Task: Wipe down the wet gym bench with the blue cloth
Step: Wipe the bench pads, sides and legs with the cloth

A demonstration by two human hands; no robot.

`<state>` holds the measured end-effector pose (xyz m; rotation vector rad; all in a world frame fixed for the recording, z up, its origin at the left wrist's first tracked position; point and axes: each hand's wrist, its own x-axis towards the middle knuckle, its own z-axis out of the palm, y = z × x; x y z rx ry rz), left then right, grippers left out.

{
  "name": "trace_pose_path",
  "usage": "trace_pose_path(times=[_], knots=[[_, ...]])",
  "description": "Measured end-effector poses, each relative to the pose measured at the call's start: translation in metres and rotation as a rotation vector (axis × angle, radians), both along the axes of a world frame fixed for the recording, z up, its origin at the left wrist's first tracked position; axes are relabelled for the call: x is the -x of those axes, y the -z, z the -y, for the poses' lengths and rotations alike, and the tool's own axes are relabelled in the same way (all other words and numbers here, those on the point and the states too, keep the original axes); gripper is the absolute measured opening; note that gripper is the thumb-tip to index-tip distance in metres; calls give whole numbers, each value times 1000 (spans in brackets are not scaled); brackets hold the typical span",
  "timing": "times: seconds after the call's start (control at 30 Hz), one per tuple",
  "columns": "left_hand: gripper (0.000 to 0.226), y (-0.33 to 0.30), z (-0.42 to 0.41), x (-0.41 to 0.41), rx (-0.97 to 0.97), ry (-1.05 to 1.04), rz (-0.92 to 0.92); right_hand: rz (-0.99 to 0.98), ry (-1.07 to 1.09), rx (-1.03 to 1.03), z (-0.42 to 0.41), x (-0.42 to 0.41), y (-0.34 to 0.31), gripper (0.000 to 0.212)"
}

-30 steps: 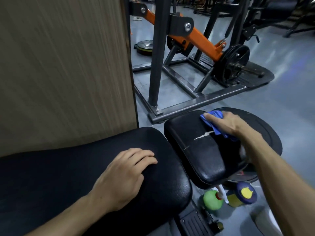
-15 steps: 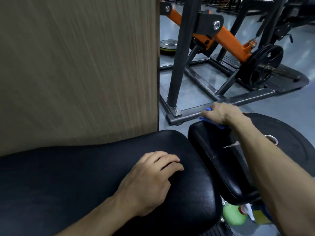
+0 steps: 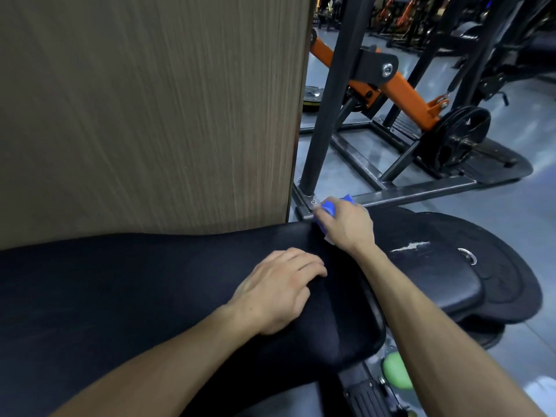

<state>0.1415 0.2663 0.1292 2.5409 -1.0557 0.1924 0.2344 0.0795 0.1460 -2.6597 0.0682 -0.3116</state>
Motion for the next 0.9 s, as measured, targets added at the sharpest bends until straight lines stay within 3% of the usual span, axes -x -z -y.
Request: trace_pose_path(times=[0.13,0.33,0.47,0.63,0.7,0.77,0.9], knots=[[45,1,-2,2,-13,1,8,93,84,-517,0,40,-9,44],[43,-7,-15,20,29,-44,-69,27,-3,-720,-6,102,-7,37],[33,-13,-69,47,89,-138,-33,-180,-57,-578,-7,139,-17,33],[28,-14,-156,62,65,-289,40,-442,-319,-379,-23,182,-19,61],[31,-10,-185,68,-11,-363,41,-410,-329,-187,-24,178,-12,54],[46,-4,-199,75,-82,-406,15,-325,-304,11,-26,164,-4,62],[53,4,-199,79,-86,-451,1,-219,-257,131,-25,116,7,81]])
